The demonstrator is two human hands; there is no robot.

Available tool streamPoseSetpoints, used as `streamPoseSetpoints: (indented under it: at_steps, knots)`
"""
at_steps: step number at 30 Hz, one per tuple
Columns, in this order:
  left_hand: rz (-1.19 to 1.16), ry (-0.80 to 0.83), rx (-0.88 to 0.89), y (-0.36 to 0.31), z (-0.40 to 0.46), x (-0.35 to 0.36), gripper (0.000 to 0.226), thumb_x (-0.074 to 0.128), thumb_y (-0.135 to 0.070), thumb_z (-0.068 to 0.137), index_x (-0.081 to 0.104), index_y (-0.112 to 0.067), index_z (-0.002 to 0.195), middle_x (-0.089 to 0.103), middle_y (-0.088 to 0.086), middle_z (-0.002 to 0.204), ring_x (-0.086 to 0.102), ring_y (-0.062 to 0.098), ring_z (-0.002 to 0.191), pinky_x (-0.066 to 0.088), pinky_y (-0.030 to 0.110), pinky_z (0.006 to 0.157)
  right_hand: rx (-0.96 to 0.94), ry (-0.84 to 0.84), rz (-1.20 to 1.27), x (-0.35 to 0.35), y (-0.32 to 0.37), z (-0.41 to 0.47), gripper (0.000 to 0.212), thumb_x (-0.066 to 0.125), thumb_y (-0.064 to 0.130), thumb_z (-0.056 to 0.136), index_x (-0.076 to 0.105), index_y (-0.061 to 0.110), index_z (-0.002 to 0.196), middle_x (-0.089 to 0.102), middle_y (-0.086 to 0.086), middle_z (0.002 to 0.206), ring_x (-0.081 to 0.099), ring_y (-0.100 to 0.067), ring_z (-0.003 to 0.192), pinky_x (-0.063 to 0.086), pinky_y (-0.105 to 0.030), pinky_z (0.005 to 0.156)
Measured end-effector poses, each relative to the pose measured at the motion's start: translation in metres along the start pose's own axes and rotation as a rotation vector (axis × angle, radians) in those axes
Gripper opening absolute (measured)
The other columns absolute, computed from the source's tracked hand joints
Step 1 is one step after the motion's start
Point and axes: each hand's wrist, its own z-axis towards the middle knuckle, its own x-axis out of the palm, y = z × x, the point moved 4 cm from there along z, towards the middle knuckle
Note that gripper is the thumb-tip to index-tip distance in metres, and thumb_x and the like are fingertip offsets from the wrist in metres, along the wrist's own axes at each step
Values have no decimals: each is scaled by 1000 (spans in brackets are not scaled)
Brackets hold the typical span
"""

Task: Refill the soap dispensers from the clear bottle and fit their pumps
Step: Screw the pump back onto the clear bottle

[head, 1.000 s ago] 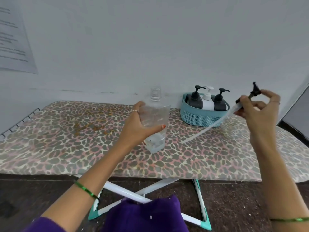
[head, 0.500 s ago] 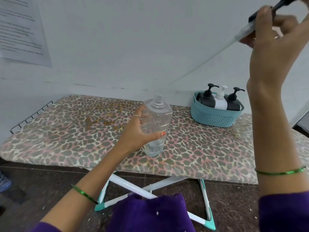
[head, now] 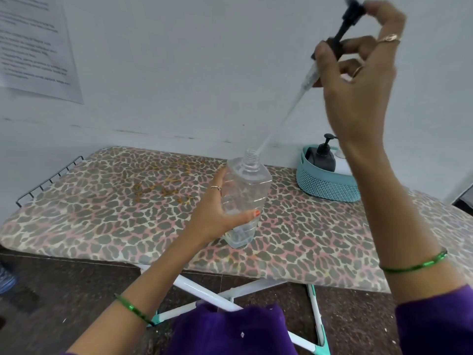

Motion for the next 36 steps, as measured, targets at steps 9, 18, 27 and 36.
streamPoseSetpoints:
  at_steps: [9,18,27,36]
  knots:
    - [6,-60,38,6,-2,4,97,84,-35,71,17,-42,141,34,-37,119,33,-39,100,33,-8,78,229,481,-22,52,-31,-68,51,66,25,89,39,27,133,63,4,99,62,-1,75,47,-10,70]
    - [-5,-93,65,9,1,6,87,85,-42,68,22,-69,120,40,-35,127,41,-25,114,39,0,85,301,504,44,50,-43,-93,51,67,30,87,39,37,129,63,1,104,63,-6,94,51,-35,90]
    - [11,-133,117,8,3,16,79,79,-54,63,26,-75,117,45,-23,132,47,-4,123,43,13,96,321,385,70,37,-45,-103,54,68,20,88,38,32,131,61,14,100,61,-1,93,48,-22,87]
    - [-10,-131,128,9,2,16,83,85,-44,65,29,-61,124,45,-16,134,44,-14,120,38,1,90,358,329,71,38,-39,-108,56,67,21,88,36,38,131,57,15,99,55,-4,81,42,-8,77]
